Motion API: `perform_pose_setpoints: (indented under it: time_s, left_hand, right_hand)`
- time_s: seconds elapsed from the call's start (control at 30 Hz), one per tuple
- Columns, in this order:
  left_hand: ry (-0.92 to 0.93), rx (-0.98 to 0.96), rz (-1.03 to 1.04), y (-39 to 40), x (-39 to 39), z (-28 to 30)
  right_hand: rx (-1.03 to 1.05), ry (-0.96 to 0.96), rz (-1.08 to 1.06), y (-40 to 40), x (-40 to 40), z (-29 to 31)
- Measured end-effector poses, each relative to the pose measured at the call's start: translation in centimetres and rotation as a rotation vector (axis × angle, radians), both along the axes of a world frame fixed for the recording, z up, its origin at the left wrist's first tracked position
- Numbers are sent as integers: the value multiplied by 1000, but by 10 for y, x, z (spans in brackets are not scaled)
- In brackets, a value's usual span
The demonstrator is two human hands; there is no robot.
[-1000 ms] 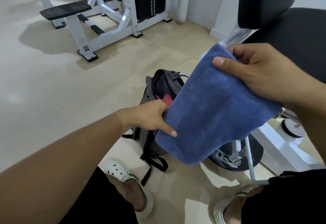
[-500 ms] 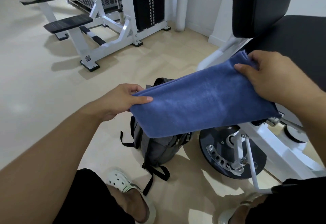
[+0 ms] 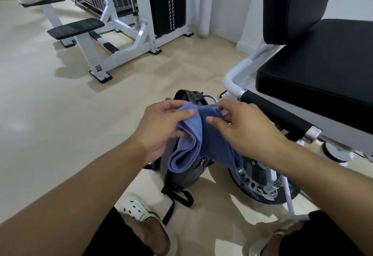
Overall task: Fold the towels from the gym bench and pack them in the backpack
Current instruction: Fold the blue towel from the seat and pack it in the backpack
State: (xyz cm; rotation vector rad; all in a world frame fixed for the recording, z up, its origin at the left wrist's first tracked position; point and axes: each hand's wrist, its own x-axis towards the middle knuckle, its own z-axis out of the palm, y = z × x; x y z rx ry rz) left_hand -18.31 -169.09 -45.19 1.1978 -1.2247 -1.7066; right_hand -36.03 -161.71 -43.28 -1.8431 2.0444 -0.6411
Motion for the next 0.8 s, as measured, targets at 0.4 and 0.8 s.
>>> perform_pose_setpoints:
  time_s: [0.4, 0.8]
  left_hand:
    - [163, 84, 136, 9, -8, 3]
    - [130, 100, 126, 16, -11, -1]
  right_hand:
    - [-53, -291, -26, -5, 8, -15]
    - [-9, -136, -42, -2, 12, -15]
